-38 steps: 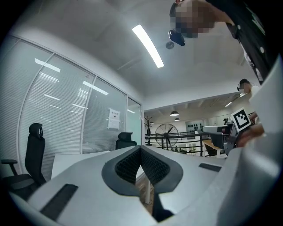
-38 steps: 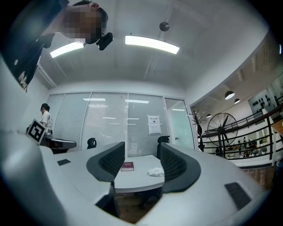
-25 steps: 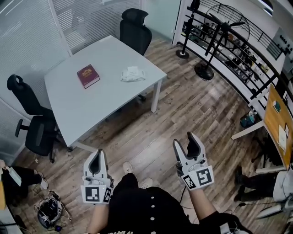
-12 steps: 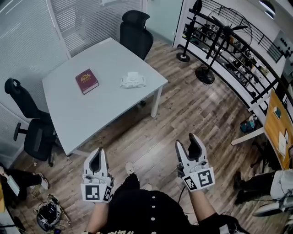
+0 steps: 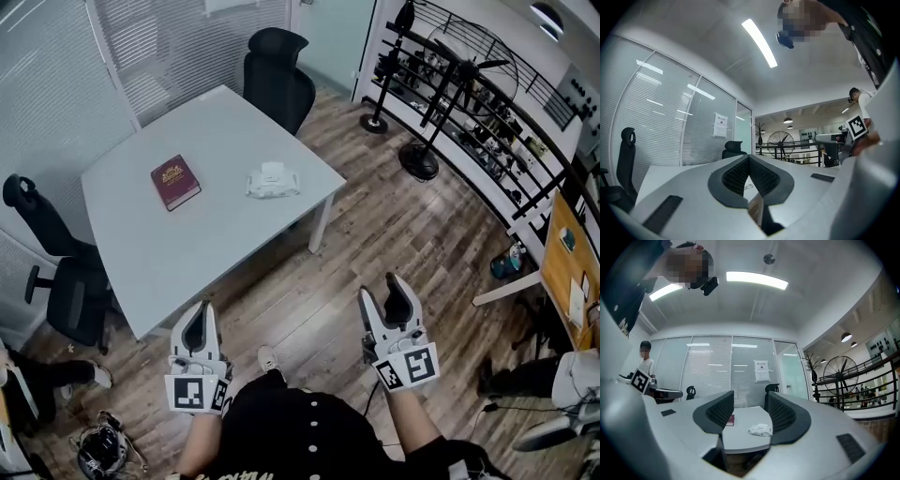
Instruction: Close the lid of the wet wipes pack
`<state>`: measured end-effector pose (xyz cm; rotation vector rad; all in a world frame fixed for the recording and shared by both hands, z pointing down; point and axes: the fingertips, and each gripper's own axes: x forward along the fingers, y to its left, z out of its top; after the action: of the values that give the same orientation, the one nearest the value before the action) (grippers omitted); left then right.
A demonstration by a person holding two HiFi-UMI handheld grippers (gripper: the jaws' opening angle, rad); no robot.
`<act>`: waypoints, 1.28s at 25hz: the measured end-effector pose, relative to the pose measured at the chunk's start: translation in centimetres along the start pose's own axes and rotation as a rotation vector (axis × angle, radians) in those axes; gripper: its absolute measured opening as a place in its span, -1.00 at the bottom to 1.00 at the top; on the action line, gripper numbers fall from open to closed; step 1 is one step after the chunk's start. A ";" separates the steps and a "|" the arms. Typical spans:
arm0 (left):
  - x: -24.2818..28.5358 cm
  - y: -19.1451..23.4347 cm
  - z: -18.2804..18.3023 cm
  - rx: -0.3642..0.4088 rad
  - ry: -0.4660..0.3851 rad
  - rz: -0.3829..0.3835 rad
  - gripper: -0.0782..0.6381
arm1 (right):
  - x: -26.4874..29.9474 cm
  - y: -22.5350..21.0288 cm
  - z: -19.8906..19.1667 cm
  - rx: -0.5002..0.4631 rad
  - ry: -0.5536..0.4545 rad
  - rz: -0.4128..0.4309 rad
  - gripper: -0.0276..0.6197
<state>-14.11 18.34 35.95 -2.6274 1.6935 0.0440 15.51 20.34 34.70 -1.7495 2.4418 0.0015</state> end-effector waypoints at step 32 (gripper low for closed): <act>9.1 10.2 -1.6 -0.014 0.014 -0.074 -0.76 | 11.6 1.8 -2.7 0.007 0.032 -0.071 -0.21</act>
<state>-19.61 5.83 37.28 -2.7044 1.6052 0.0365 9.90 9.75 35.92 -1.8463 2.3969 -0.0431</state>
